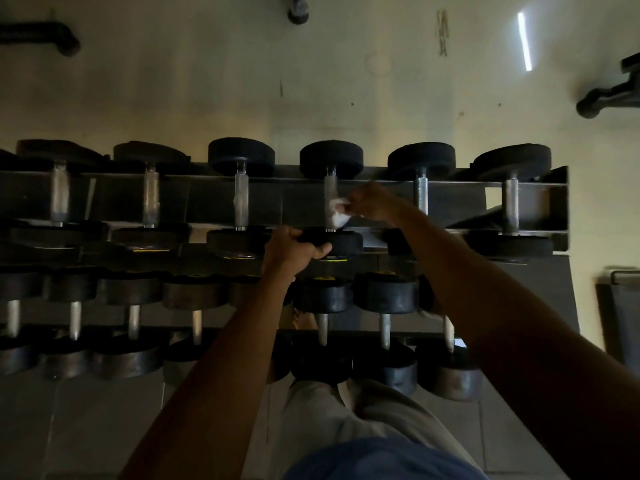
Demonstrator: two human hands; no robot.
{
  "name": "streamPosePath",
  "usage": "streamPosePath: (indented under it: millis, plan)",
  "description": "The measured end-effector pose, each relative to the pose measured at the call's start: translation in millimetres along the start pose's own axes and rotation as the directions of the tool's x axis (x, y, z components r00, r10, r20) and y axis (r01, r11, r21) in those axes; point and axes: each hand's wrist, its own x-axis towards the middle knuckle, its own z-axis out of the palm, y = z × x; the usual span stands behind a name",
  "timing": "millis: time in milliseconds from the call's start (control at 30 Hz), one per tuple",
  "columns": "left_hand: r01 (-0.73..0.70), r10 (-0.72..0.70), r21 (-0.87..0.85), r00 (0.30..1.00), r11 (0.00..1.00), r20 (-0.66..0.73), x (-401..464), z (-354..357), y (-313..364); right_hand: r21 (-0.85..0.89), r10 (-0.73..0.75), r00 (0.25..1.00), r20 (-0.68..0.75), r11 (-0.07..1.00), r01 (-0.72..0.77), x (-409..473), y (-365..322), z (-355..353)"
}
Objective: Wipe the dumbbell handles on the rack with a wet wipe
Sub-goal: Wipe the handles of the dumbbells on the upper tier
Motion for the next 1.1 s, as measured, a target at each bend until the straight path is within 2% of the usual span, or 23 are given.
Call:
streamPosePath:
  millis: [100,167,233,300,367,533,733,900,1000,1100]
  plan:
    - [0.001,0.0,-0.026,1.0,1.0,0.012,0,0,-1,0.01,-0.08,0.977,-0.197,0.996,0.084,10,-18,-2]
    - [-0.009,0.009,-0.049,1.0,0.999,0.006,1,1,-3,-0.156,-0.151,0.937,-0.316,0.982,0.106,18,-28,0]
    - [-0.007,0.007,-0.062,1.0,0.998,-0.001,2,2,-5,-0.389,-0.205,0.912,-0.355,0.92,0.056,26,-37,1]
    - [-0.007,0.006,-0.058,1.0,0.998,-0.016,5,3,-7,-0.576,-0.236,0.919,-0.315,0.818,0.013,34,-42,2]
    - [-0.011,0.01,-0.061,1.0,0.998,-0.028,7,5,-8,-0.689,-0.257,0.936,-0.24,0.725,0.023,38,-46,2]
    - [-0.026,0.024,-0.098,1.0,0.995,-0.017,12,5,-13,-0.737,-0.268,0.948,-0.175,0.674,0.055,45,-57,0]
    - [-0.028,0.028,-0.18,1.0,0.983,-0.003,12,12,-24,-0.878,-0.228,0.974,0.012,0.464,0.12,47,-79,-8]
    - [-0.018,0.021,-0.253,1.0,0.967,0.012,22,17,-37,-0.864,-0.115,0.972,0.205,0.445,0.235,60,-80,-2]
    - [-0.03,0.038,-0.248,0.999,0.968,0.027,28,15,-41,-0.852,-0.06,0.954,0.294,0.435,0.291,83,-64,0]
    - [-0.05,0.058,-0.227,0.998,0.973,0.026,30,14,-43,-0.841,0.0,0.923,0.384,0.413,0.35,61,-83,-2]
